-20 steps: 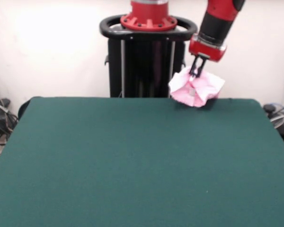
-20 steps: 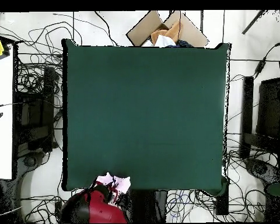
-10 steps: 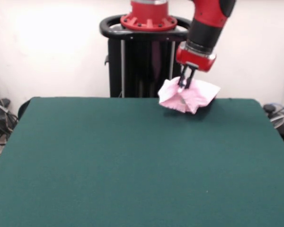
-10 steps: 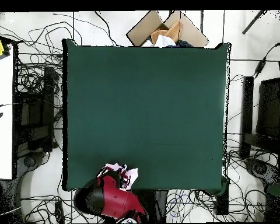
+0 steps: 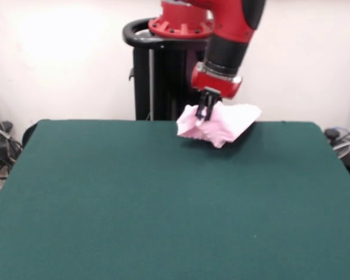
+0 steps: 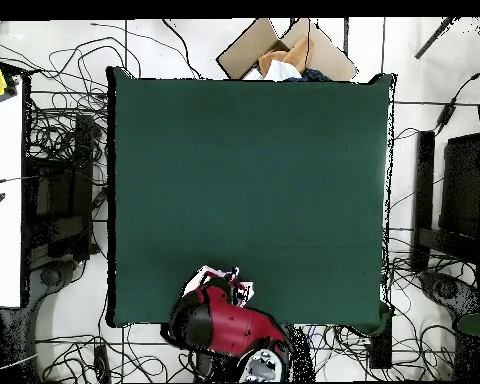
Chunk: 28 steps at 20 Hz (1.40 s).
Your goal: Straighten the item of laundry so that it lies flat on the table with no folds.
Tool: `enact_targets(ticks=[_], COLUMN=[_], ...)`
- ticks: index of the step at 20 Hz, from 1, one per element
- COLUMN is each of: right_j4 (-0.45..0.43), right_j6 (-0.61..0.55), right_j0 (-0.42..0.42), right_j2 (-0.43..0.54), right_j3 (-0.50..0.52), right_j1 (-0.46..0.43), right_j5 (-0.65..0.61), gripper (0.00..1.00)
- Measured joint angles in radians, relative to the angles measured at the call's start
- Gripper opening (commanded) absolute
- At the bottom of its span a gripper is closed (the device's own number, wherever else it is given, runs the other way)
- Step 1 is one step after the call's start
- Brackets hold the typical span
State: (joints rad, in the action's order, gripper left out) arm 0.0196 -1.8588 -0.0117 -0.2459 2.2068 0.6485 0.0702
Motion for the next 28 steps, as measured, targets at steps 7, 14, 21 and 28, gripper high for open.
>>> enact_targets(ticks=[7, 14, 21, 28], right_j4=[-0.15, -0.275, -0.387, -0.475], right_j6=[0.0, 0.0, 0.0, 0.0], right_j0=[0.122, 0.211, 0.272, 0.258], right_j2=[0.027, 0.078, 0.128, 0.127], right_j3=[-0.07, -0.141, -0.206, -0.277], right_j1=[0.001, 0.029, 0.071, 0.07], right_j5=[0.0, -0.027, -0.083, -0.083], gripper=[0.0, 0.0, 0.0, 0.0])
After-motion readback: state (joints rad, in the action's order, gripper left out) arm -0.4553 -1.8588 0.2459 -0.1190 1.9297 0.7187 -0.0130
